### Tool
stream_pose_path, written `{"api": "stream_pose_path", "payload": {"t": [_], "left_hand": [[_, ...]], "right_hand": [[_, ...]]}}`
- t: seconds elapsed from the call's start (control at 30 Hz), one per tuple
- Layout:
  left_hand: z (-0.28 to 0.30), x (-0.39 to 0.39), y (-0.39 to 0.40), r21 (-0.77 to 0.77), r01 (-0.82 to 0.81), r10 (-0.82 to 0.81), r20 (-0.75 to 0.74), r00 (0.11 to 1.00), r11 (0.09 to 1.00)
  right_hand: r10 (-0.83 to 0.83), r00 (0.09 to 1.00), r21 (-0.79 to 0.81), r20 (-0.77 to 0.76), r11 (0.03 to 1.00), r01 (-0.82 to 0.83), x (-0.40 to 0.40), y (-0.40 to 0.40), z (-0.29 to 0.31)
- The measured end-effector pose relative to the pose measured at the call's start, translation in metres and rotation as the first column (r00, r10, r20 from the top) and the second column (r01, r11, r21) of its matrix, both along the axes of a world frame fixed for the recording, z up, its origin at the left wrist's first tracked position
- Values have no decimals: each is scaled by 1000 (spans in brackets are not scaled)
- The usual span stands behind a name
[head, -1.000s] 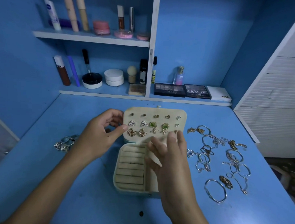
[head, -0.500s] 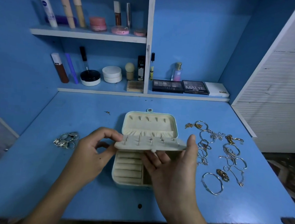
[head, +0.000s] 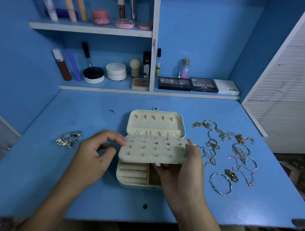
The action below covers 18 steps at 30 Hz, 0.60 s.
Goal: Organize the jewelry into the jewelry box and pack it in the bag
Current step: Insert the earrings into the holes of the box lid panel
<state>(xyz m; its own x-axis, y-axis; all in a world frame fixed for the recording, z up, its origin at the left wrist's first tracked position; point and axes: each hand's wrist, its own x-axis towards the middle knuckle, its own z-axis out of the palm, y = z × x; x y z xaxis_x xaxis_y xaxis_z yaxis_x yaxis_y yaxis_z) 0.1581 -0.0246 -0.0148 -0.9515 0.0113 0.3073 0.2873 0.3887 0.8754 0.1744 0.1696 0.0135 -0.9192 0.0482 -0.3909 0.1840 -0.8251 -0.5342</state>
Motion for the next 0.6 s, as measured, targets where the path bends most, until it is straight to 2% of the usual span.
{"api": "stream_pose_path", "payload": {"t": [0.1,0.27,0.4,0.6], "left_hand": [[11,-11,0,-19,-58,58,41,997,998],[27,-61,0,-100,-101,103,8,995,990],[22,-112,6,-270,-146,145,-25,989,952],[6,-177,12,-511,-78,80,-19,997,856]], "right_hand": [[0,1000,-4,-11,1000,0,0,0,1],[18,1000,9,-12,1000,-18,0,1,1],[33,999,-1,-12,999,-33,-1,2,1],[39,999,-17,-11,999,-39,-1,3,1]]}}
